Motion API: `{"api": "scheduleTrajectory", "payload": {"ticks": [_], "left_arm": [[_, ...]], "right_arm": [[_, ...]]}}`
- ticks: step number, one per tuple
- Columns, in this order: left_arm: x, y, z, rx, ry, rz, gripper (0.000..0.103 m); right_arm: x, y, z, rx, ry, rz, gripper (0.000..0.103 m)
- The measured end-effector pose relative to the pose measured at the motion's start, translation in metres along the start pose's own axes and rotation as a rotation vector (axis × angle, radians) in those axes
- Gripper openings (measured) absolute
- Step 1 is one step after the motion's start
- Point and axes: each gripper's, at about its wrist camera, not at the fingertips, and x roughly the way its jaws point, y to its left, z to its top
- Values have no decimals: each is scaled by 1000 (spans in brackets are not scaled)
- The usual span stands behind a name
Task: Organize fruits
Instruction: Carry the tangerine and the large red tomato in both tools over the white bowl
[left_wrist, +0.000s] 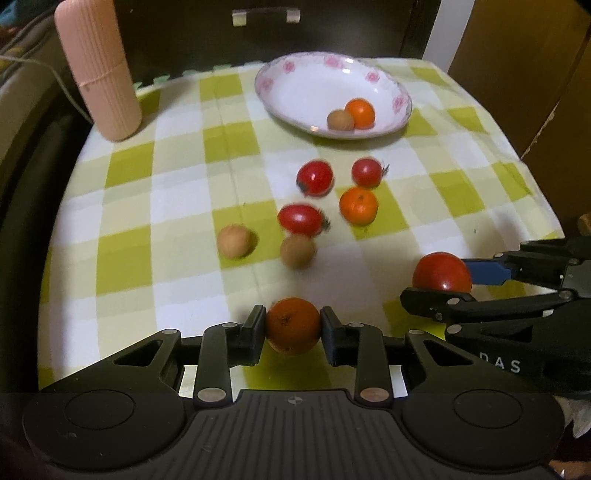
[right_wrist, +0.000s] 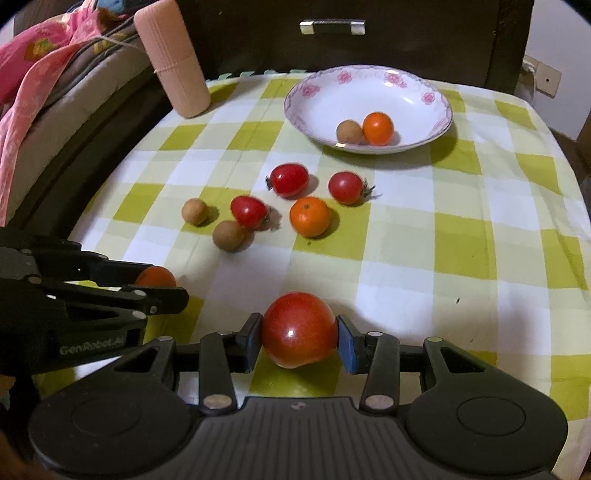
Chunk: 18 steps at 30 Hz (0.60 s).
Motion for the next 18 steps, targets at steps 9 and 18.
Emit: {"api": "scheduleTrajectory", "payload": {"ticks": [9, 18], "left_arm": [[4, -6, 34, -2, -44, -25, 39], [10, -10, 71, -2, -86, -18, 39]], "right_arm": [[-5, -16, 24, 47, -48, -8, 41], [-4, -33, 53, 104, -93, -8, 41]]}}
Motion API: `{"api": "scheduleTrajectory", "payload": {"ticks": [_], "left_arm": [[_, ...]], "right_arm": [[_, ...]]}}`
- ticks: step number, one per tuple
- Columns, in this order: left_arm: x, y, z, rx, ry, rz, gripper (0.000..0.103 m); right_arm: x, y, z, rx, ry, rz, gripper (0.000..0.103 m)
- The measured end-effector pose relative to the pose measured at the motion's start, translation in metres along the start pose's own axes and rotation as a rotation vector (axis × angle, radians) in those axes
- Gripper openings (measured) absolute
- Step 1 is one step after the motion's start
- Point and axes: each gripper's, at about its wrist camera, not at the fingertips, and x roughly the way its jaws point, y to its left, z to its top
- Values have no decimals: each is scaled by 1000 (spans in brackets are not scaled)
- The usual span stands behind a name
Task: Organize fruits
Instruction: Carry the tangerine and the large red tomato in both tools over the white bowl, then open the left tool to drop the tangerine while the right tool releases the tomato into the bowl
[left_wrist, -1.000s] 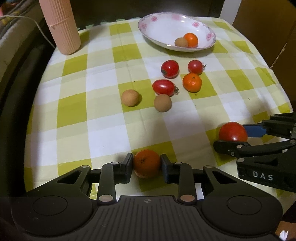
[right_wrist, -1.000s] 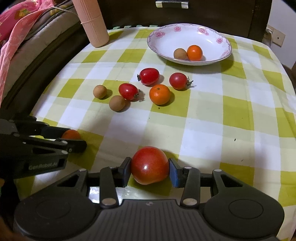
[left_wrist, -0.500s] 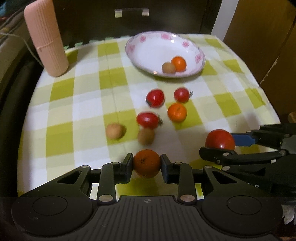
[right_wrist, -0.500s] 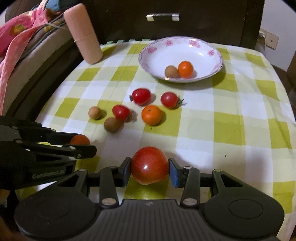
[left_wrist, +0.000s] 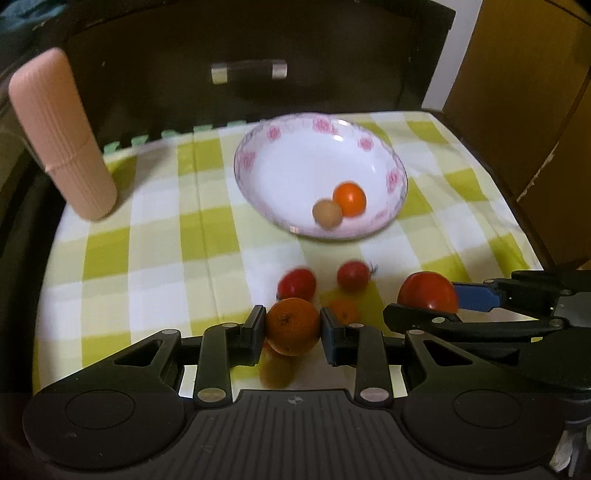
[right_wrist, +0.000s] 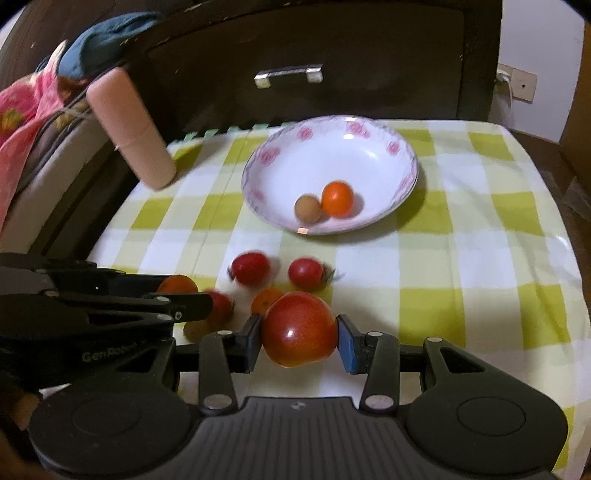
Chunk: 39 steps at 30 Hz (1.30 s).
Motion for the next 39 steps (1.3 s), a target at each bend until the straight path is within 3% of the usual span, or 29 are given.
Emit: {"api": "scheduleTrajectory", "payload": {"ticks": [19, 33, 39], "left_arm": [[51, 1, 71, -4, -44, 16, 37], [72, 12, 86, -53, -27, 5, 39], [73, 16, 88, -74, -25, 16, 48]], "right_arm": [[41, -44, 72, 50, -59, -19, 41], [69, -56, 91, 48, -74, -15, 42], [70, -56, 93, 47, -85, -18, 42]]}}
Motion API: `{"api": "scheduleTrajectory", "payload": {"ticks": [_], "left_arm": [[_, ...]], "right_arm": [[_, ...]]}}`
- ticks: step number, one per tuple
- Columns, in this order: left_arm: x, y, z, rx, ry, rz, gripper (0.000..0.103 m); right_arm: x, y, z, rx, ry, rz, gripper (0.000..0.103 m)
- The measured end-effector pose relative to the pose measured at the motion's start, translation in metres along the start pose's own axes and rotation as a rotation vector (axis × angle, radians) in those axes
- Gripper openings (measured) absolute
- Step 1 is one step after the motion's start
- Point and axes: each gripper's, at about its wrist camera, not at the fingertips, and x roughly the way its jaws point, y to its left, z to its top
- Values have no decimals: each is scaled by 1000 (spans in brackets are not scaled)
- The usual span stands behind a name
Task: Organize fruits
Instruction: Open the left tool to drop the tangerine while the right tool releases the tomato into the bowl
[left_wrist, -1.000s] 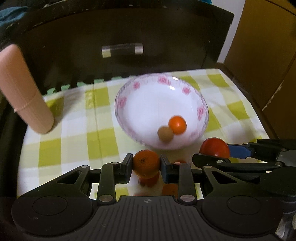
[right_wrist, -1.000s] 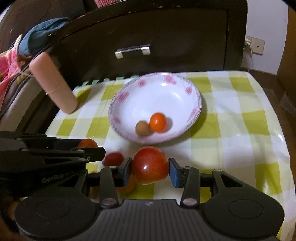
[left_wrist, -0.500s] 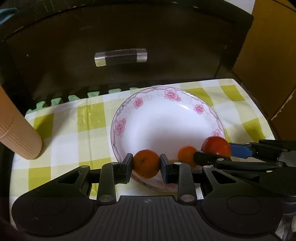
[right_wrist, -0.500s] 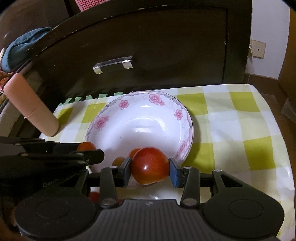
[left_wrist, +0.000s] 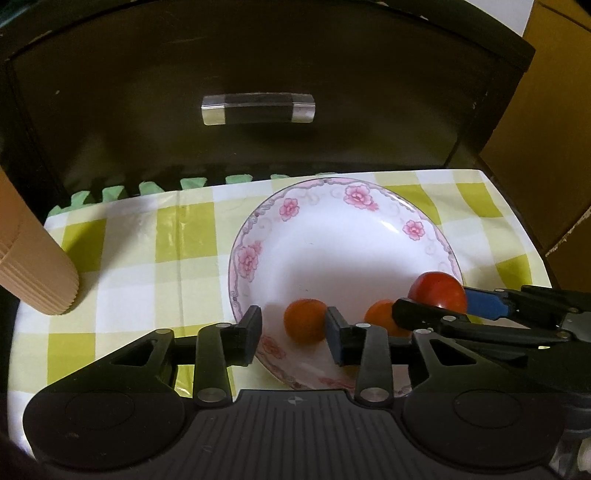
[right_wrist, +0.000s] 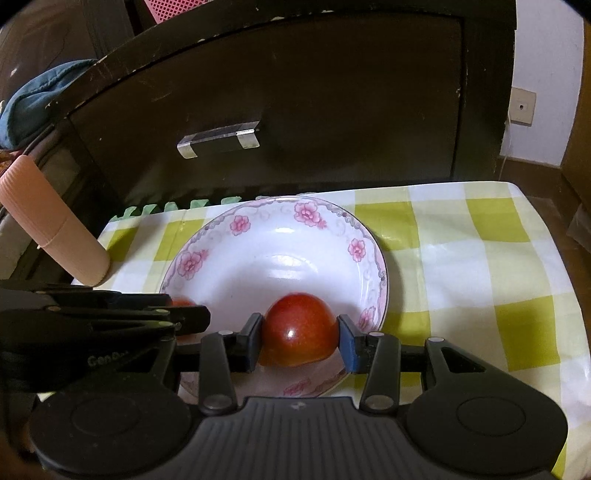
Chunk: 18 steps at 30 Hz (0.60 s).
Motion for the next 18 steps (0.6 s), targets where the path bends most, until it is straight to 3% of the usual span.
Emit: {"api": "scheduleTrajectory", "payload": {"ticks": [18], "left_arm": [[-30, -3, -1, 10, -55, 15, 60]], "right_arm": [[-25, 3, 2, 8, -54, -11, 46]]}}
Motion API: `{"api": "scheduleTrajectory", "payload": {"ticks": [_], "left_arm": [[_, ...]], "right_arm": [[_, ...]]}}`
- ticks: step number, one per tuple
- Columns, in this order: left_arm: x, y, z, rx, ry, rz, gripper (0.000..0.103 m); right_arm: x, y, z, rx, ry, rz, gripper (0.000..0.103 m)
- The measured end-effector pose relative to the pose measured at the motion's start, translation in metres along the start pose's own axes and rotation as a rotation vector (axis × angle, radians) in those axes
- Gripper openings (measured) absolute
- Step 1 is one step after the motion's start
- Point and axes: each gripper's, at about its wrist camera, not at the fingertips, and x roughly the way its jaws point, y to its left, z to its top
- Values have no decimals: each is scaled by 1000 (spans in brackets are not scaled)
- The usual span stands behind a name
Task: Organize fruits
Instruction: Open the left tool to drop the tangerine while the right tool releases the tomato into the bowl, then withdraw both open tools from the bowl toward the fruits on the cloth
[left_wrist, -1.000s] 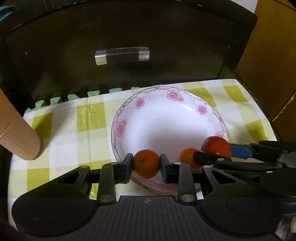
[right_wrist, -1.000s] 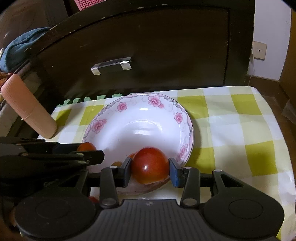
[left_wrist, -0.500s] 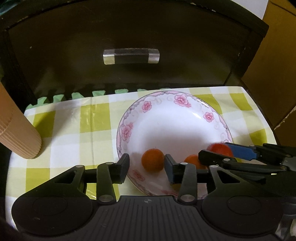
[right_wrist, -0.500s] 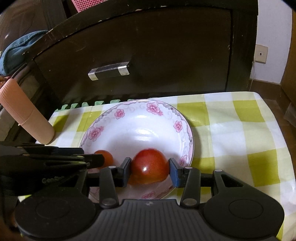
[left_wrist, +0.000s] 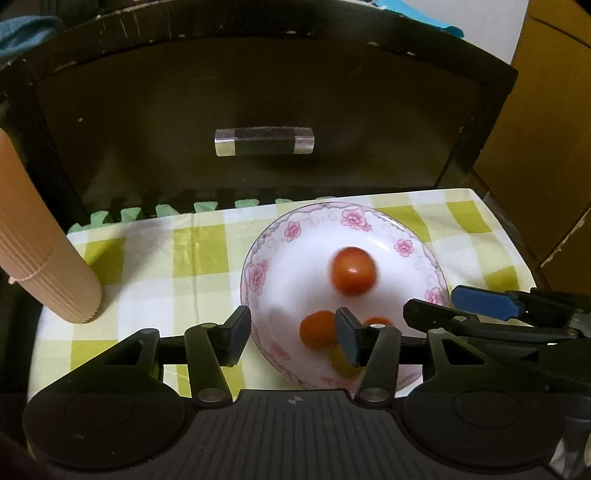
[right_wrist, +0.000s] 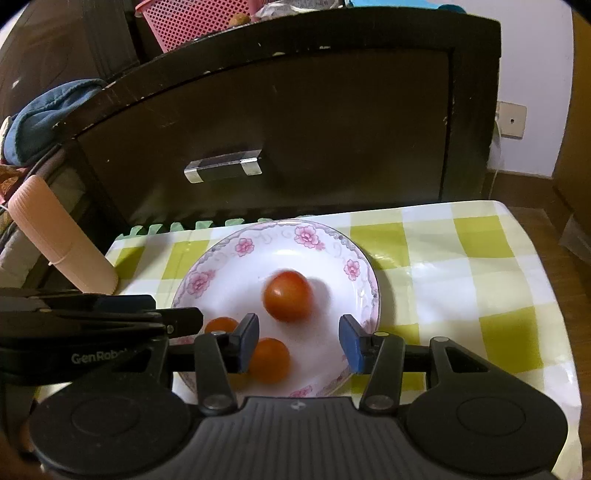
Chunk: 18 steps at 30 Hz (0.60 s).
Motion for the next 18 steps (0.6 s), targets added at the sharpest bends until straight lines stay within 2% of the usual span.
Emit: {"api": "scheduleTrajectory", "payload": {"ticks": [5, 18], "left_arm": [[-9, -3, -10, 22, 2, 11, 64], [-31, -2, -35, 36, 7, 26, 65]], "right_arm": [[-13, 4, -5, -8, -5, -17, 46], [-39, 15, -28, 7, 5, -13, 47]]}}
